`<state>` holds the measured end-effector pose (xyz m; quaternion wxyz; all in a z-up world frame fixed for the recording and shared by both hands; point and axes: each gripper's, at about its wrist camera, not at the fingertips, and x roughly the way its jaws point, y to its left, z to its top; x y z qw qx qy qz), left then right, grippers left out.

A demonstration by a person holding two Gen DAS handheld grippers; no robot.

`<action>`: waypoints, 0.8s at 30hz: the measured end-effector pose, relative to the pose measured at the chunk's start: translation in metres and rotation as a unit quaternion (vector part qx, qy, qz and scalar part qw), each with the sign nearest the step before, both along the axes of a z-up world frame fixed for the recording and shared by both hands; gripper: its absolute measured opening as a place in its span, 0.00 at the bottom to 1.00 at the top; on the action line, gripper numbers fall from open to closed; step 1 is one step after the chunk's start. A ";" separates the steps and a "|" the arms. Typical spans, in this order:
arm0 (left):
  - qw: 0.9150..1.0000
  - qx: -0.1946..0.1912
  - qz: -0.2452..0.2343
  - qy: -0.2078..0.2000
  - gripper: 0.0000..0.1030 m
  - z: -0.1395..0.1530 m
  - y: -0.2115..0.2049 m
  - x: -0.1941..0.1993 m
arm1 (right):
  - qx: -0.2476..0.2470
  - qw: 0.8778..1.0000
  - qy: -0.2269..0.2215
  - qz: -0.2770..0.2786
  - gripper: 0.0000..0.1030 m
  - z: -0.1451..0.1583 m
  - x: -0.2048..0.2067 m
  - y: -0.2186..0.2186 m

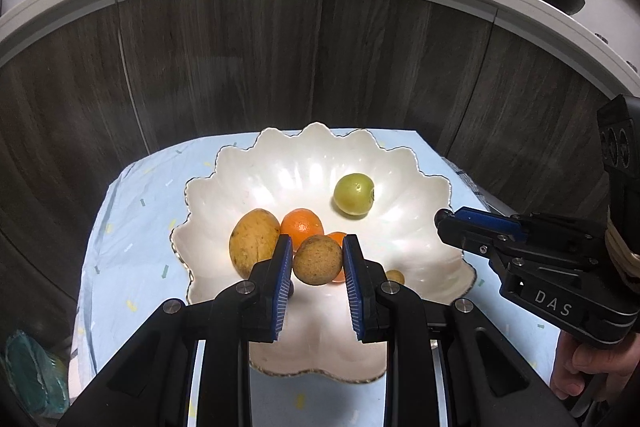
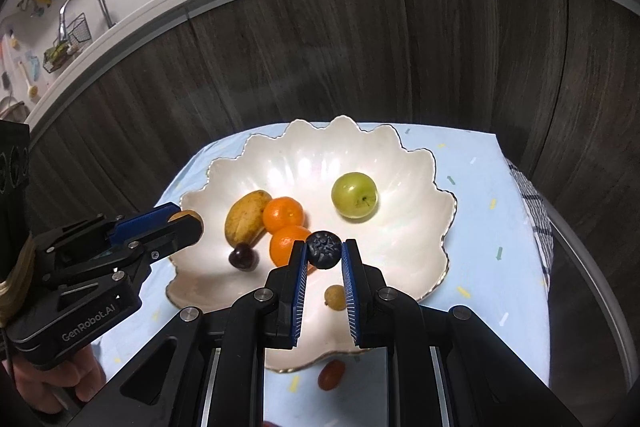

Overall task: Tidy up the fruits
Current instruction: 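Lift the brown fruit and blueberry over the white bowl with both tools, then open the left tool to drop the brown fruit while the right tool drops the blueberry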

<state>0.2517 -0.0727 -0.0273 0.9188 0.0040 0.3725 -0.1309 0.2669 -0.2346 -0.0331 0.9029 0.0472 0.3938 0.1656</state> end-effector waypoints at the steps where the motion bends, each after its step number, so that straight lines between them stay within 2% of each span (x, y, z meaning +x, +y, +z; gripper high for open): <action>1: 1.000 0.000 0.000 0.001 0.25 -0.001 0.000 0.001 | 0.000 1.000 0.002 0.000 0.18 -0.001 0.002 0.000; 13: 1.000 0.006 0.005 0.013 0.27 -0.009 0.001 0.014 | -0.015 1.000 0.015 -0.015 0.19 -0.008 0.013 0.000; 15: 1.000 0.010 0.007 0.014 0.34 -0.009 0.000 0.013 | -0.015 1.000 0.014 -0.019 0.19 -0.009 0.013 -0.001; 18: 1.000 0.012 0.007 0.013 0.38 -0.007 -0.001 0.011 | -0.013 1.000 0.012 -0.023 0.22 -0.008 0.013 -0.003; 19: 1.000 0.013 0.008 0.012 0.41 -0.007 -0.001 0.011 | -0.014 1.000 0.011 -0.025 0.31 -0.008 0.013 -0.004; 20: 1.000 0.016 0.011 0.011 0.50 -0.006 -0.001 0.010 | -0.014 0.999 0.008 -0.028 0.41 -0.007 0.012 -0.005; 21: 1.000 0.016 0.013 0.008 0.57 -0.004 -0.001 0.009 | -0.015 0.999 0.005 -0.031 0.44 -0.006 0.010 -0.005; 22: 1.000 0.016 0.014 0.006 0.59 -0.003 -0.001 0.008 | -0.018 0.999 0.002 -0.035 0.48 -0.004 0.009 -0.006; 24: 1.000 0.018 0.019 0.002 0.65 0.000 0.000 0.006 | -0.022 0.999 -0.002 -0.036 0.48 -0.002 0.007 -0.007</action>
